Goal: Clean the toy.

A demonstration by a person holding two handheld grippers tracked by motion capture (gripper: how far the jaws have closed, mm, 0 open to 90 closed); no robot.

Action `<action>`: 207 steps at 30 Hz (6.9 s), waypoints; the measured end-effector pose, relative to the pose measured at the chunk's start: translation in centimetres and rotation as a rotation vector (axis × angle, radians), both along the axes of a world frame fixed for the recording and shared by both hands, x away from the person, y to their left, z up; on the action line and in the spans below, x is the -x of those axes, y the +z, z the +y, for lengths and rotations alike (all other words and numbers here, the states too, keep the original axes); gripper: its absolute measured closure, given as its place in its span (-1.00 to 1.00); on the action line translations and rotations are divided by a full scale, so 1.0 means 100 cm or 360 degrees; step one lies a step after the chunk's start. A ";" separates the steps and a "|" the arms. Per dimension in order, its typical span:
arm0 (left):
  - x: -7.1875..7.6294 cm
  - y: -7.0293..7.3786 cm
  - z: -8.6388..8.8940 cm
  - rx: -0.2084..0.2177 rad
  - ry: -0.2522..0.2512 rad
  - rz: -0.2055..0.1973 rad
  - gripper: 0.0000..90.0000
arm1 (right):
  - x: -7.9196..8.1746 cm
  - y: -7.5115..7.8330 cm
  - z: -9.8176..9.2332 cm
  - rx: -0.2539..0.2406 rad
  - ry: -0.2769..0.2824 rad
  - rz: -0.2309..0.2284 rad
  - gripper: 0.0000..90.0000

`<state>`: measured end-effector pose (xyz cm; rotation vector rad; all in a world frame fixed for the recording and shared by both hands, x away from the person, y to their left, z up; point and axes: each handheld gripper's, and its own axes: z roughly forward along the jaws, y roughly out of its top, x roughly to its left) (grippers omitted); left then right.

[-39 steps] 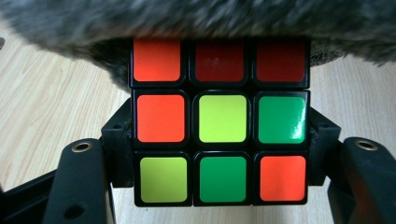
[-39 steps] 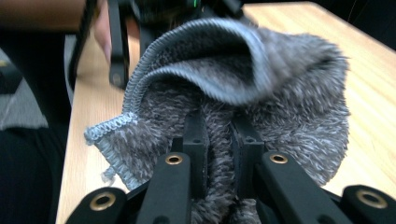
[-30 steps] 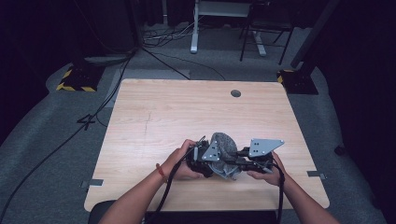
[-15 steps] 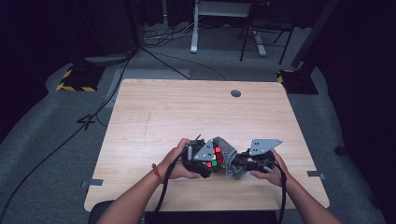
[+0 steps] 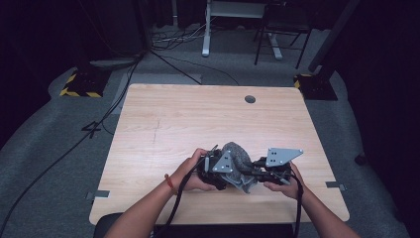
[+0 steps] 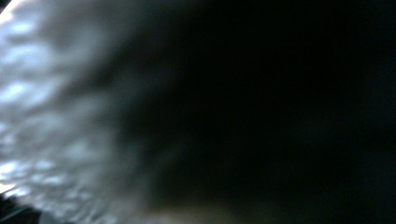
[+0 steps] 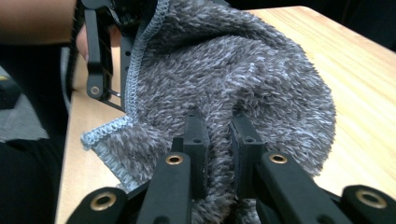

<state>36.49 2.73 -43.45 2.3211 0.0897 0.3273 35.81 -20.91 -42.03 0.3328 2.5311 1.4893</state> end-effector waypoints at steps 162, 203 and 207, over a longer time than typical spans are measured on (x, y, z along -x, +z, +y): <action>0.005 -0.001 -0.013 0.0014 -0.0087 0.0039 -0.26 | 0.012 0.013 0.009 0.0053 0.0015 -0.0075 0.78; 0.002 0.007 0.000 0.0140 -0.0113 0.0063 -0.25 | -0.005 -0.002 -0.011 -0.0064 -0.0016 0.0134 0.77; 0.002 0.016 0.006 0.0252 -0.0138 0.0077 -0.25 | -0.009 -0.009 -0.009 0.0005 -0.0031 0.0167 0.77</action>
